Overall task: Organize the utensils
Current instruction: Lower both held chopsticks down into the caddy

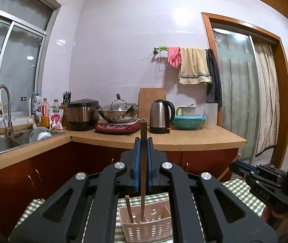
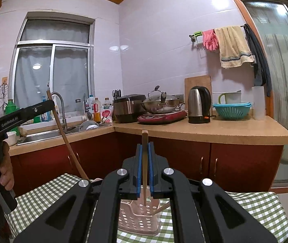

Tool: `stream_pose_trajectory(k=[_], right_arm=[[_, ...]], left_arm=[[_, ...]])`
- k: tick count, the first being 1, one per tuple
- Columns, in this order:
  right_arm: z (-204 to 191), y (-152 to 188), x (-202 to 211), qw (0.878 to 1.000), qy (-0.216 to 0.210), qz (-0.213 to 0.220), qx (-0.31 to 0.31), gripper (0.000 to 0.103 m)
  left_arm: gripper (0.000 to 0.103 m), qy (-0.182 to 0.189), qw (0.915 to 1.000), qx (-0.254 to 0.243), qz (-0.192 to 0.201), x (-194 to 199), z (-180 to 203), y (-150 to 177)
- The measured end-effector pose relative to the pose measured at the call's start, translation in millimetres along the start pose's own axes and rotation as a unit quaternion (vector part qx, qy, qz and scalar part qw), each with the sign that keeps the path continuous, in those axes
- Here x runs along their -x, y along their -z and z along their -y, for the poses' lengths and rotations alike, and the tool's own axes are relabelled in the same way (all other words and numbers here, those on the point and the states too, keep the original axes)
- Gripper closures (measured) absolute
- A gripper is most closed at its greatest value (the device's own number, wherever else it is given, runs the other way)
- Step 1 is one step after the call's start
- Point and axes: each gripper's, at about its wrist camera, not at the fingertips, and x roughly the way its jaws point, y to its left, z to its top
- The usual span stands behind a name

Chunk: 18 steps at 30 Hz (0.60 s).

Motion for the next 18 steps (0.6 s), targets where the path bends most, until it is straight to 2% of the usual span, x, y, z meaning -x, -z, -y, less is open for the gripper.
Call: stream_pose_trajectory(k=[9, 16, 18], right_arm=[[-3, 14, -17, 1.000, -0.002, -0.023, 0.004, 0.097], [-8, 37, -35, 0.998, -0.011, -0.061, 0.004, 0.096], [-7, 43, -38, 0.997, -0.011, -0.070, 0.001, 0.088]], left_arm=[[0.096, -0.009, 0.9999, -0.002, -0.007, -18, -4, 23], [0.096, -0.008, 0.9972, 0.028, -0.069, -43, -23, 70], [0.095, -0.011, 0.9960, 0.031, -0.083, -48, -27, 83]])
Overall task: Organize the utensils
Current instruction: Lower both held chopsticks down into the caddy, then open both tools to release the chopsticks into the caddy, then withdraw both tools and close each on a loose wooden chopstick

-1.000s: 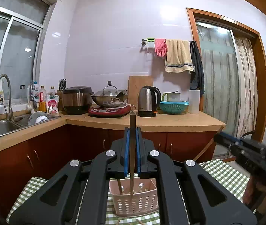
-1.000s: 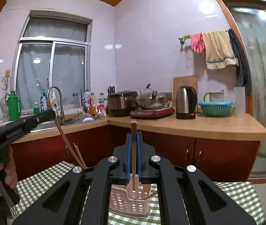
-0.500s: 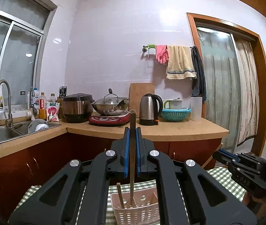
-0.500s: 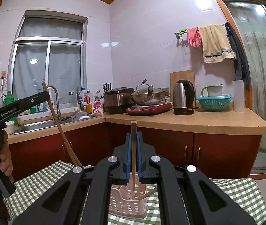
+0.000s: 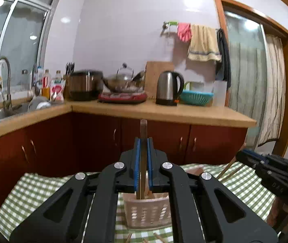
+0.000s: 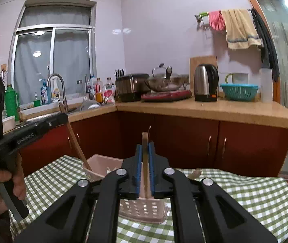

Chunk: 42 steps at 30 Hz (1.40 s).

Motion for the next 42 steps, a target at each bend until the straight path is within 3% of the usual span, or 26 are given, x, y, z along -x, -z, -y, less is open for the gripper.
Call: stream_pose_trajectory(k=[2, 5, 7, 12, 20, 31, 42], right_arm=[[0, 4, -3, 1.000, 0.001, -0.007, -0.002, 0.079], [-2, 7, -1, 1.000, 0.003, -0.005, -0.002, 0.063], [-3, 5, 3, 1.000, 0.005, 0.002, -0.002, 0.060], [-7, 2, 21, 1.000, 0.007, 0.020, -0.003, 0.059], [-17, 28, 55, 1.000, 0.013, 0.019, -0.002, 0.059], [-30, 108, 87, 0.999, 0.012, -0.052, -0.005, 0.059], [-44, 158, 96, 0.995, -0.016, -0.098, 0.002, 0.064]], left_arm=[[0.092, -0.003, 0.9999, -0.001, -0.010, -4, -3, 7], [0.073, -0.010, 0.9998, -0.002, -0.016, -6, -7, 13], [0.058, -0.014, 0.9998, -0.001, -0.012, -3, -8, 13], [0.043, -0.016, 0.9999, 0.004, 0.000, 11, -10, 13], [0.038, -0.025, 0.9996, 0.001, -0.013, 40, -6, 34], [0.036, -0.061, 0.9955, 0.014, -0.071, 91, -13, 105], [0.036, -0.097, 0.9875, 0.015, -0.124, 135, -24, 166]])
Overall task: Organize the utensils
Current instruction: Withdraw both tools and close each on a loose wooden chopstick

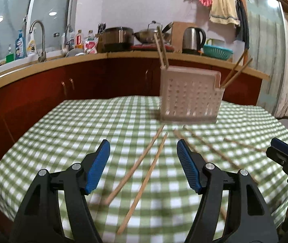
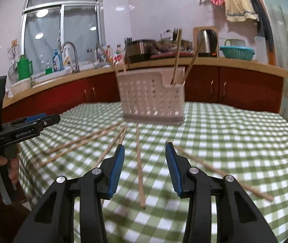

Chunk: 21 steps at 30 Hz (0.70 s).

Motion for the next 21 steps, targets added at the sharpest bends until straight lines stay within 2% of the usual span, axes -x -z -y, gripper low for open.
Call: stream_pose_trajectory(k=[7, 10, 11, 14, 21], right_arm=[[-3, 24, -20, 0.998, -0.009, -0.058, -0.003, 0.074], [-3, 33, -29, 0.996, -0.007, -0.085, -0.002, 0.080], [-3, 35, -31, 0.996, -0.005, -0.092, -0.001, 0.085], [-2, 37, -30, 0.996, -0.003, -0.095, -0.001, 0.095], [9, 36, -23, 0.996, 0.017, -0.085, -0.010, 0.096]], left_arm=[[0.036, -0.009, 0.9996, 0.005, -0.025, 3, -8, 25], [0.037, -0.008, 0.9995, 0.005, -0.031, 2, -9, 31], [0.037, -0.008, 0.9994, 0.005, -0.034, 1, -9, 33], [0.038, -0.007, 0.9991, 0.004, -0.041, -2, -9, 39], [0.051, -0.005, 0.9978, 0.007, -0.065, -8, -11, 48]])
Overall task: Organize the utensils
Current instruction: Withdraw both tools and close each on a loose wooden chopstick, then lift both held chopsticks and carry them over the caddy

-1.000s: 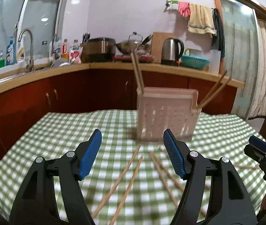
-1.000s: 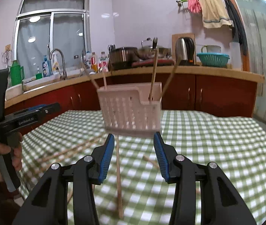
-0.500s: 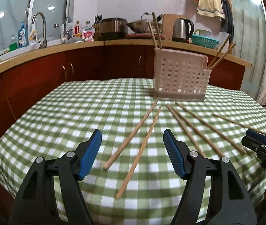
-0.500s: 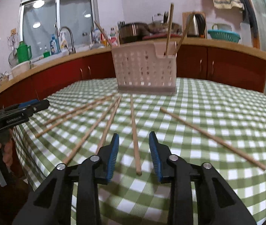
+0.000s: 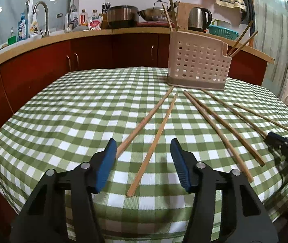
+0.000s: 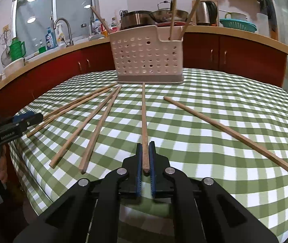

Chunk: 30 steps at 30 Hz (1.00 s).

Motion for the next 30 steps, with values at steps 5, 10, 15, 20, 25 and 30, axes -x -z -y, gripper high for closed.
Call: stream_pose_trajectory(k=[5, 10, 15, 20, 25, 30], right_arm=[[2, 1, 1, 1.000, 0.000, 0.003, 0.000, 0.096], [3, 0, 2, 1.000, -0.005, 0.010, -0.002, 0.096], [5, 0, 6, 1.000, -0.007, 0.017, -0.004, 0.096], [5, -1, 7, 1.000, -0.008, 0.019, -0.004, 0.096], [5, -2, 12, 1.000, -0.007, 0.024, -0.004, 0.096], [6, -8, 25, 0.999, -0.004, 0.040, -0.006, 0.096]], left_arm=[[0.055, 0.004, 0.9998, 0.004, -0.021, 1, -1, 11], [0.063, 0.003, 0.9995, 0.008, -0.031, 0, -3, 18], [0.087, 0.002, 0.9996, 0.009, -0.028, 2, -3, 20], [0.095, 0.012, 0.9996, -0.001, -0.027, 3, 0, 20], [0.097, 0.009, 0.9997, -0.015, -0.019, 6, 5, 18], [0.097, -0.001, 0.9991, -0.041, 0.011, 21, 12, 11]])
